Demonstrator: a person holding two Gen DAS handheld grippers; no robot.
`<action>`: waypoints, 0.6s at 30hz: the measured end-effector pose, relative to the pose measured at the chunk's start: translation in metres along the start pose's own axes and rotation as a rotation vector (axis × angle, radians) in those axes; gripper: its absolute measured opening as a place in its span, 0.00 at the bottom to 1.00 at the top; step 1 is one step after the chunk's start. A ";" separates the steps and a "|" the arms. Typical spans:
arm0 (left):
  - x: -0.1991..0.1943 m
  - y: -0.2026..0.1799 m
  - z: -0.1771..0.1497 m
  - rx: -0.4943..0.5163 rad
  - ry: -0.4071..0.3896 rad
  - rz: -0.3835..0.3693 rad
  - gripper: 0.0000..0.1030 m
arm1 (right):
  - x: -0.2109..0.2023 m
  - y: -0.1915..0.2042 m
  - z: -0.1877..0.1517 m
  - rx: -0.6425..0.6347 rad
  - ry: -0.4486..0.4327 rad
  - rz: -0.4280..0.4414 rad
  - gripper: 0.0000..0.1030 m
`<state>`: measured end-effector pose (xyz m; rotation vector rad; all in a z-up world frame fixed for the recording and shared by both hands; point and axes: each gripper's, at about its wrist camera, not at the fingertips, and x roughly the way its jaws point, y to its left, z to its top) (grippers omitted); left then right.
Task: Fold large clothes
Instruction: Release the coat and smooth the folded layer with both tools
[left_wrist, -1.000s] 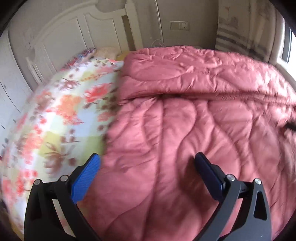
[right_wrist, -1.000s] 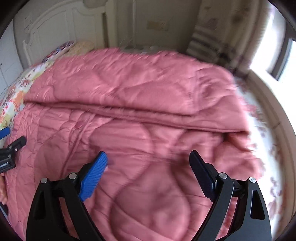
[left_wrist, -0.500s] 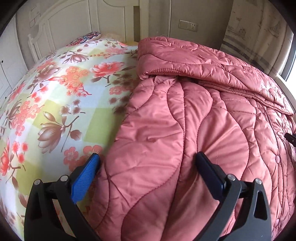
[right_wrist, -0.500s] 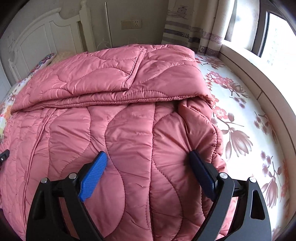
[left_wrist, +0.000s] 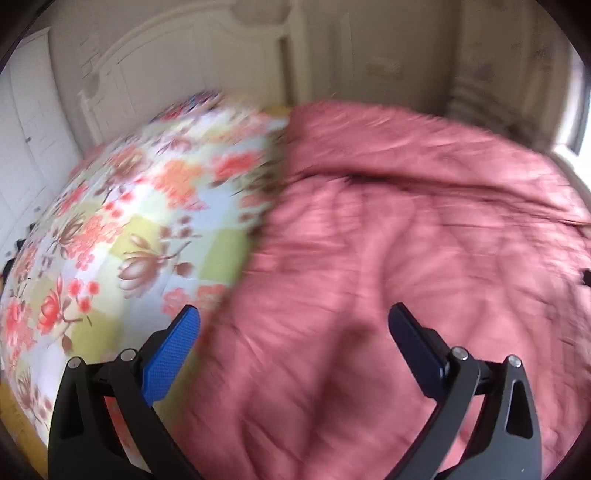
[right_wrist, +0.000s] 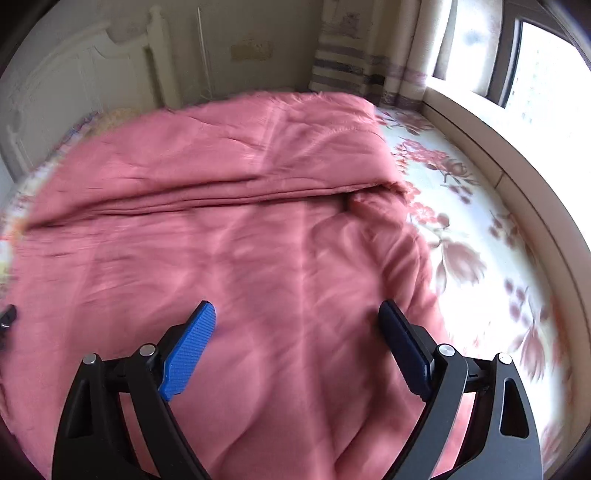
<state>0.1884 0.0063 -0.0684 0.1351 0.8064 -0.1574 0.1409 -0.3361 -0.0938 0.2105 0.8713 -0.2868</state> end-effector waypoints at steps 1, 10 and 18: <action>-0.010 -0.009 -0.003 0.020 -0.010 -0.037 0.98 | -0.009 0.012 -0.006 -0.030 -0.008 0.053 0.84; 0.002 -0.053 -0.039 0.141 0.067 -0.082 0.98 | -0.031 0.081 -0.075 -0.347 0.011 0.132 0.84; -0.013 -0.007 -0.046 0.039 0.045 0.012 0.98 | -0.053 -0.002 -0.081 -0.141 -0.002 0.015 0.89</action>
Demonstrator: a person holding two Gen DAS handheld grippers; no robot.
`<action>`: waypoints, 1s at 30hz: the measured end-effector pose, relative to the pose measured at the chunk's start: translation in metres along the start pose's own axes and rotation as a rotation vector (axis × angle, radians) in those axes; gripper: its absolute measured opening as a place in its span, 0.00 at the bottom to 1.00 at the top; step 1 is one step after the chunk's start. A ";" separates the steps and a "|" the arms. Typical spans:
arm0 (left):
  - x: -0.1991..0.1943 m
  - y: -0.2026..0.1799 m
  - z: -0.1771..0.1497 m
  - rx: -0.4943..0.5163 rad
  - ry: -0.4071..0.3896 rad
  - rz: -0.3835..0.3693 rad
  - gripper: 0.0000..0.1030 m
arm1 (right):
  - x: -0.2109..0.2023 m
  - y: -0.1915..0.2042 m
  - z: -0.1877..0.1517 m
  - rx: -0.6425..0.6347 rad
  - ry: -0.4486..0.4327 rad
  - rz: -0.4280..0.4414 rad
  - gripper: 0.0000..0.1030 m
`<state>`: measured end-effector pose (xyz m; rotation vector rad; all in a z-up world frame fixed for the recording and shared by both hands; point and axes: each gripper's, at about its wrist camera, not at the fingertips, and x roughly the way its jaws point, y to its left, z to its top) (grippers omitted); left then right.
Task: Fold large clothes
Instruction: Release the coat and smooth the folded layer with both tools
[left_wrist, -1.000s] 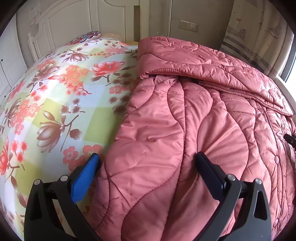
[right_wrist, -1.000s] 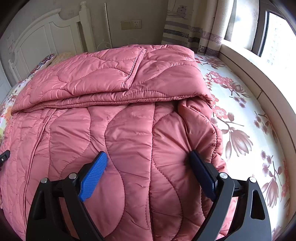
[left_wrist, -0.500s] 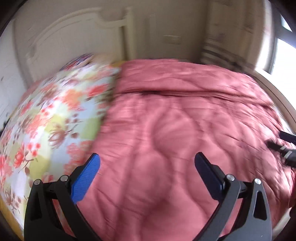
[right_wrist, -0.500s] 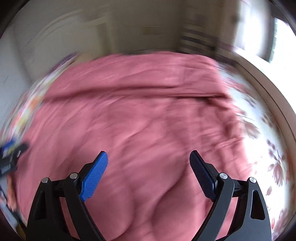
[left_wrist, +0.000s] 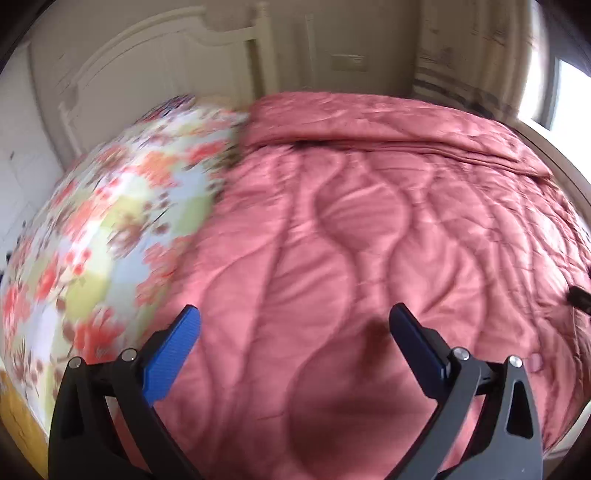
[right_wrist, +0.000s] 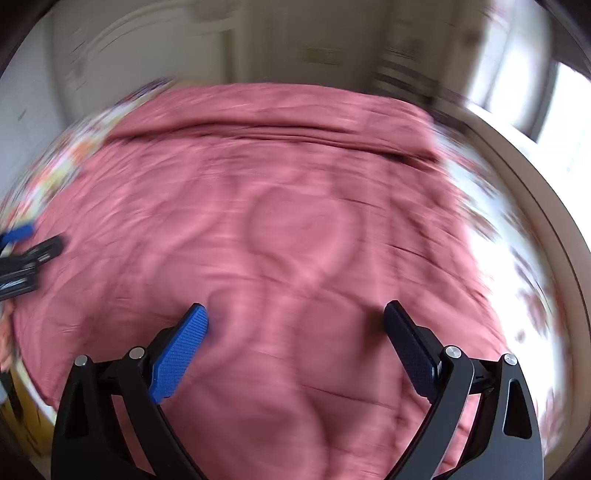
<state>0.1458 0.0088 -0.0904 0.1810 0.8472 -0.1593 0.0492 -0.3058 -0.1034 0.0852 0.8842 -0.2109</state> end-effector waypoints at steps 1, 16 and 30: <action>0.008 0.008 -0.005 -0.018 0.028 0.000 0.98 | 0.003 -0.013 -0.004 0.033 0.011 -0.022 0.89; -0.044 -0.009 -0.016 0.006 -0.094 -0.063 0.98 | -0.022 -0.003 -0.012 0.020 -0.047 -0.005 0.95; -0.041 -0.030 -0.047 0.103 -0.065 -0.056 0.98 | -0.024 0.036 -0.038 -0.191 0.007 0.106 0.95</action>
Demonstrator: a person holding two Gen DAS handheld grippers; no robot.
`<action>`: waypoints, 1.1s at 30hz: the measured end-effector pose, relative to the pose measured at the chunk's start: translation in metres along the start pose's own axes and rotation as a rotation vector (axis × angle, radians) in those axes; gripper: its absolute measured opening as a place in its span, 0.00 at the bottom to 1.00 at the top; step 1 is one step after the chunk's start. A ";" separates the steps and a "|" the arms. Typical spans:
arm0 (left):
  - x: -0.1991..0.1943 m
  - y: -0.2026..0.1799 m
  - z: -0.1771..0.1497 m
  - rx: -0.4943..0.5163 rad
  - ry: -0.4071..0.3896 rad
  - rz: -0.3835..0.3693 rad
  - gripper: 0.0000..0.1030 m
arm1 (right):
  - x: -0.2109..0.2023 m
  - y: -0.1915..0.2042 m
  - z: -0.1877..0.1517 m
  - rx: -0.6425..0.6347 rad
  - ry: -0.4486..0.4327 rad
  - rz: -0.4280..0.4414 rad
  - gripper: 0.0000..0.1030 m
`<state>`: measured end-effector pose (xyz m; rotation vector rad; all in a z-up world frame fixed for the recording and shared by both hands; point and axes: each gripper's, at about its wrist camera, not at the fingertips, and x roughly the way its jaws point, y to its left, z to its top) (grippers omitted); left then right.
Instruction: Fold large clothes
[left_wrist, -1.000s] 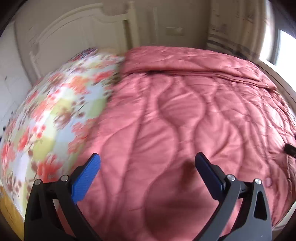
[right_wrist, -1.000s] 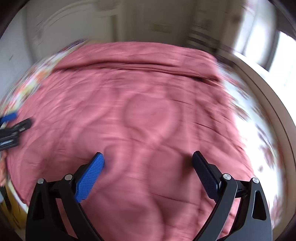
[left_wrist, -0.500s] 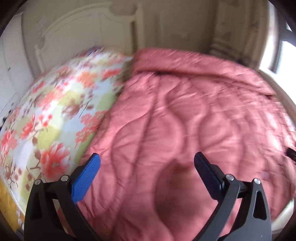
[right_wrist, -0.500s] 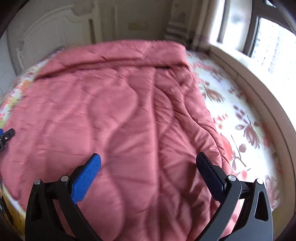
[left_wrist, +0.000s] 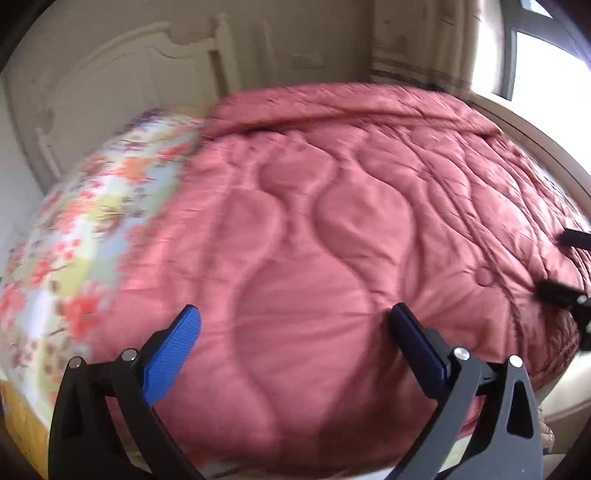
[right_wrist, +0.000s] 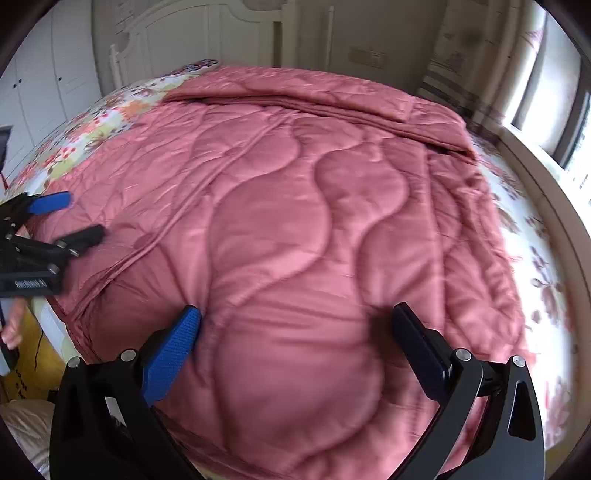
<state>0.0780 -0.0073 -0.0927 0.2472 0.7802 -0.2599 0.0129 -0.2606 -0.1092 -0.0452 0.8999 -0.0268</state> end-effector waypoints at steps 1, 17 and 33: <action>-0.003 0.007 -0.001 -0.023 -0.009 0.005 0.98 | -0.006 -0.009 -0.002 0.018 -0.003 -0.016 0.96; -0.004 0.070 -0.012 -0.187 -0.008 -0.007 0.98 | -0.031 -0.062 -0.020 0.098 -0.032 -0.104 0.96; 0.014 0.052 -0.023 -0.121 0.037 -0.235 0.93 | -0.034 -0.098 -0.064 0.250 -0.082 0.101 0.52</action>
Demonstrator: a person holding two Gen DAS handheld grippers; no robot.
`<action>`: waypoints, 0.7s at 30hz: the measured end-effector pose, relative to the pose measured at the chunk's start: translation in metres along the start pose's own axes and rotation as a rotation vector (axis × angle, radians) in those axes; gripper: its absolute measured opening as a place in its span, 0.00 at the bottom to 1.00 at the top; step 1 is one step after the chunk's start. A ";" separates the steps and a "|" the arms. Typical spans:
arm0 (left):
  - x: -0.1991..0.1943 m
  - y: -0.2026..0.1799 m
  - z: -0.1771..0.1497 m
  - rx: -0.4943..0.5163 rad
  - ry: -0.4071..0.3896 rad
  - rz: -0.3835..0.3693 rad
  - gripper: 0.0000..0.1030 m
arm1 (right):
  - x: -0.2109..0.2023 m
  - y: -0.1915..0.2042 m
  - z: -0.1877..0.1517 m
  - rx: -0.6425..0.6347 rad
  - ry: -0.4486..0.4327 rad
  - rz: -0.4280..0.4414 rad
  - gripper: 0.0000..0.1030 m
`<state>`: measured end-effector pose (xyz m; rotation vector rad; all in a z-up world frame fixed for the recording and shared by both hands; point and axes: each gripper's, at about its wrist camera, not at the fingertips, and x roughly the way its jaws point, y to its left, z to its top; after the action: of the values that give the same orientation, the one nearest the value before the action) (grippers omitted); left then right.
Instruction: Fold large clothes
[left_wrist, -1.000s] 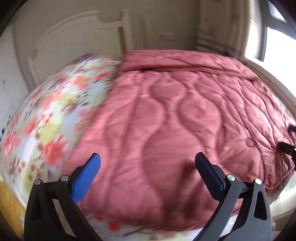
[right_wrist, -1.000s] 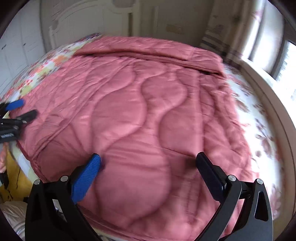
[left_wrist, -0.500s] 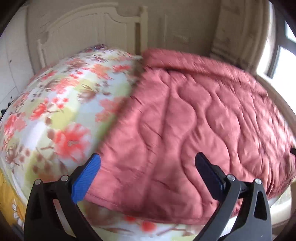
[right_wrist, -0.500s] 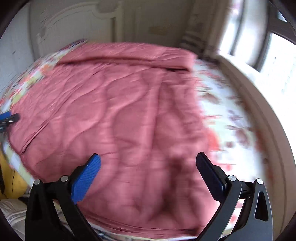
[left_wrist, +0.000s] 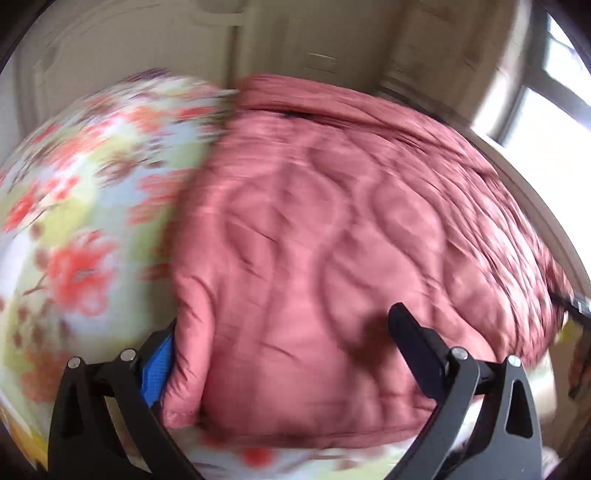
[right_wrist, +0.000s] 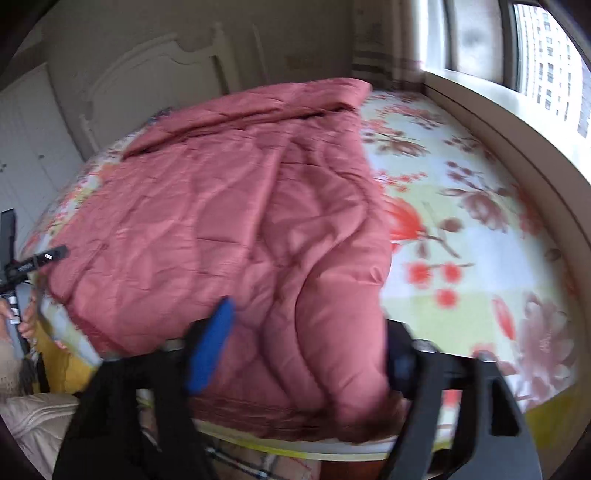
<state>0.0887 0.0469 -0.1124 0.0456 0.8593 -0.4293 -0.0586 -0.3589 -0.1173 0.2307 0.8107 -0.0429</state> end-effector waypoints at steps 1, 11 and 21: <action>0.000 -0.006 0.000 0.015 -0.011 0.012 0.86 | 0.002 0.007 -0.001 -0.002 -0.010 0.009 0.41; -0.076 0.002 -0.012 -0.053 -0.146 -0.260 0.15 | -0.033 -0.007 -0.010 0.137 -0.075 0.212 0.17; -0.250 0.013 -0.011 -0.053 -0.434 -0.503 0.19 | -0.217 0.019 -0.018 0.040 -0.367 0.430 0.17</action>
<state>-0.0573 0.1479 0.0645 -0.3094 0.4437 -0.8516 -0.2187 -0.3469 0.0317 0.4171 0.3832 0.2959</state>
